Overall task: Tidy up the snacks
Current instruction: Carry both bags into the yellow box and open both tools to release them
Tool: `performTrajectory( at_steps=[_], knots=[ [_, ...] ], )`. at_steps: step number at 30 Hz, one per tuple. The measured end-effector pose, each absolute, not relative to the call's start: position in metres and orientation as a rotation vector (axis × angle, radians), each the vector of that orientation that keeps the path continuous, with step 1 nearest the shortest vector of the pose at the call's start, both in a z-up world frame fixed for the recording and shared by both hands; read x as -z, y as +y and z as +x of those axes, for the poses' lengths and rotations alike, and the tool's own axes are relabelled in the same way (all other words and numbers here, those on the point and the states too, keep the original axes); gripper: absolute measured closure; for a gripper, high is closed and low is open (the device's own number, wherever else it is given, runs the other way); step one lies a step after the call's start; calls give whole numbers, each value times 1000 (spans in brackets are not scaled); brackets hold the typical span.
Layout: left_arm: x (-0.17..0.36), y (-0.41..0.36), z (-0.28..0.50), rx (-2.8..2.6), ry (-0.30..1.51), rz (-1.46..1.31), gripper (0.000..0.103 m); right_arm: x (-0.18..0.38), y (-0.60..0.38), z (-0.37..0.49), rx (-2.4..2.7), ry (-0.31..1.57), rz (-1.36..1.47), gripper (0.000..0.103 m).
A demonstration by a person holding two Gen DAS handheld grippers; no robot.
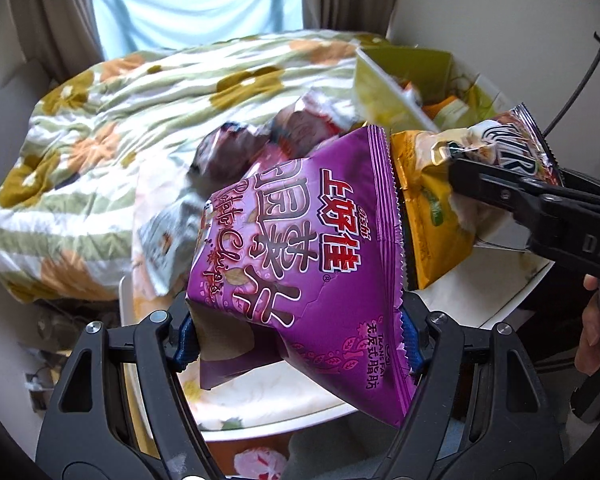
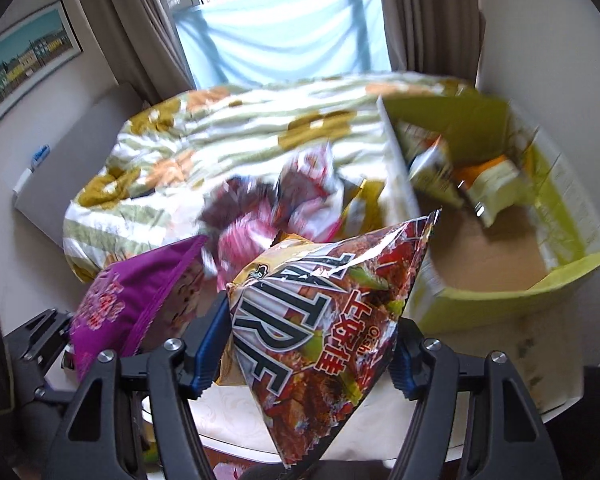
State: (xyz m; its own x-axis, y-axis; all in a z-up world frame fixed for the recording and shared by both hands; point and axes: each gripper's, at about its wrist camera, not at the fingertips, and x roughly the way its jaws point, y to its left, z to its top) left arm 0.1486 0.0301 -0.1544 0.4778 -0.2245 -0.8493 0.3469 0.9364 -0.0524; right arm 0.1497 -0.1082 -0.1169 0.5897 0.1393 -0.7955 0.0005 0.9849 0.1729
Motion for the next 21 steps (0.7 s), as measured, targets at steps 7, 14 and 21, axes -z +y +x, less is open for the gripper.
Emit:
performTrajectory(
  at_steps=[7,14,21],
  knots=[
    [113,-30,177,374,925,129,30,73,-181,157,-21,835,156,39],
    [91,-127,216,405,884,119,30,61,-257,173,-5,814,155,39],
    [111,-222,249,423,928,113,30,66,-328,188,10,834,148,39]
  ],
)
